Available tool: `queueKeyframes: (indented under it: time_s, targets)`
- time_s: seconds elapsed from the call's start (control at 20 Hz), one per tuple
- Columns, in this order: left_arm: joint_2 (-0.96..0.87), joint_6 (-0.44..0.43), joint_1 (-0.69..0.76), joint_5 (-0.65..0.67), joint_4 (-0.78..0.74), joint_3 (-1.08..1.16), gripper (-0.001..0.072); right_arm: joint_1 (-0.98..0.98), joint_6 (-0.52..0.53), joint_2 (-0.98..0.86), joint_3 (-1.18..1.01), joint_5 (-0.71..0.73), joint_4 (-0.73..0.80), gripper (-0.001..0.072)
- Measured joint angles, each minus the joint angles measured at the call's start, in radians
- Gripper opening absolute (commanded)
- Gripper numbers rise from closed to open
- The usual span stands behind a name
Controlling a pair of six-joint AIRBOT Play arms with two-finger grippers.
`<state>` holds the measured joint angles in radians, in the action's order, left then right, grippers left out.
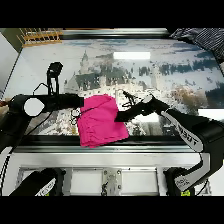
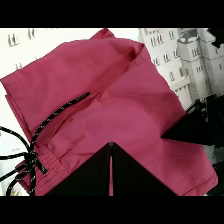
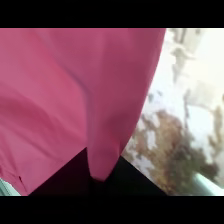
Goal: Fold the clothes and pants, and hang the long-sleeved shirts on hangers.
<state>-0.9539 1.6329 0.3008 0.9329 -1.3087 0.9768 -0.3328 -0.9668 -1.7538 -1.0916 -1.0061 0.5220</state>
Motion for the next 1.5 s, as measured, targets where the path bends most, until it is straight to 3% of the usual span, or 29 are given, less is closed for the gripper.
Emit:
queueKeyframes:
  time_s: [0.15,0.25,0.55,0.95,1.2,1.5]
  targets:
    - [0.001,0.0,0.0,-0.004,0.006,-0.001,0.0004,0.004,0.021,0.033,-0.008,0.01,0.023,0.0021]
    - [0.001,0.001,0.001,-0.007,0.018,-0.001,0.0004,0.057,-0.016,0.089,-0.01,0.035,0.12,0.0021]
    - [0.001,0.005,0.045,-0.014,0.026,-0.001,0.0004,0.469,-0.232,0.295,-0.011,0.114,0.51,0.0021]
    - [0.001,0.006,0.134,-0.026,0.026,-0.001,0.0004,1.088,-0.623,0.509,0.133,0.205,0.671,0.0021]
    - [0.001,0.006,0.144,-0.028,0.026,-0.001,0.0004,1.186,-0.84,0.665,0.364,0.231,0.809,0.0021]
    - [0.001,0.008,0.145,-0.018,0.025,-0.001,0.0004,1.207,-0.859,0.715,0.435,0.251,1.037,0.0027]
